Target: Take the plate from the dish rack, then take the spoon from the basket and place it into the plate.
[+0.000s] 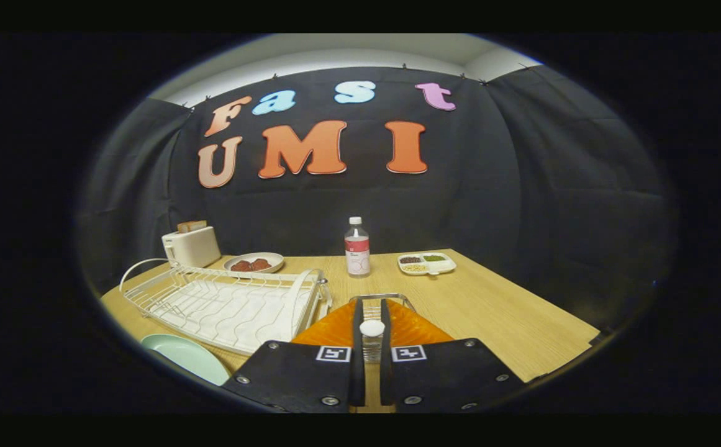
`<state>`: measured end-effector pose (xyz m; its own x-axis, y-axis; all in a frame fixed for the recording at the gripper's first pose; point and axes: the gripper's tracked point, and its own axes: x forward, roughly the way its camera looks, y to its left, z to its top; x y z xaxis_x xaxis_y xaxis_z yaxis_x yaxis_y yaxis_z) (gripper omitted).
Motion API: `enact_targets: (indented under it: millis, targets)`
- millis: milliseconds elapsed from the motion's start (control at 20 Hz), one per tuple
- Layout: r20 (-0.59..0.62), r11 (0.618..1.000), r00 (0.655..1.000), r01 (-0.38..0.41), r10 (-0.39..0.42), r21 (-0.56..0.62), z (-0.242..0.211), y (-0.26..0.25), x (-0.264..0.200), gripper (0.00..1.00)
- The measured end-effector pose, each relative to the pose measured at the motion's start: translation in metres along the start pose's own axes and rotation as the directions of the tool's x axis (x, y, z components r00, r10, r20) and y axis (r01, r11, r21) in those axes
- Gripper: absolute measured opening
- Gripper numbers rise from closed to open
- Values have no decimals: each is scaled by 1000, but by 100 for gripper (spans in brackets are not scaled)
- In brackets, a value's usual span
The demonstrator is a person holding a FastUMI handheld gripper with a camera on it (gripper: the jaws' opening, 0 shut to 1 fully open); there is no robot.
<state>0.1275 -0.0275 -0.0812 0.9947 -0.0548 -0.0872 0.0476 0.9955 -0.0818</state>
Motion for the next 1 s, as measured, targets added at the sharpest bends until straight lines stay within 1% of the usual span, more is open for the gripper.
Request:
enact_targets:
  millis: [200, 350, 450, 750, 1000]
  targets:
    - [26, 1000, 1000, 10, -10, 7, 21, -3, -15, 9]
    - [71, 1000, 997, 15, -15, 0, 45, -3, -29, 9]
    - [88, 1000, 996, 5, -4, -3, 59, 4, -43, 9]
    - [138, 998, 989, -55, 56, -11, 91, 38, -86, 9]
    - [146, 987, 977, -161, 158, 6, 98, 85, -121, 9]
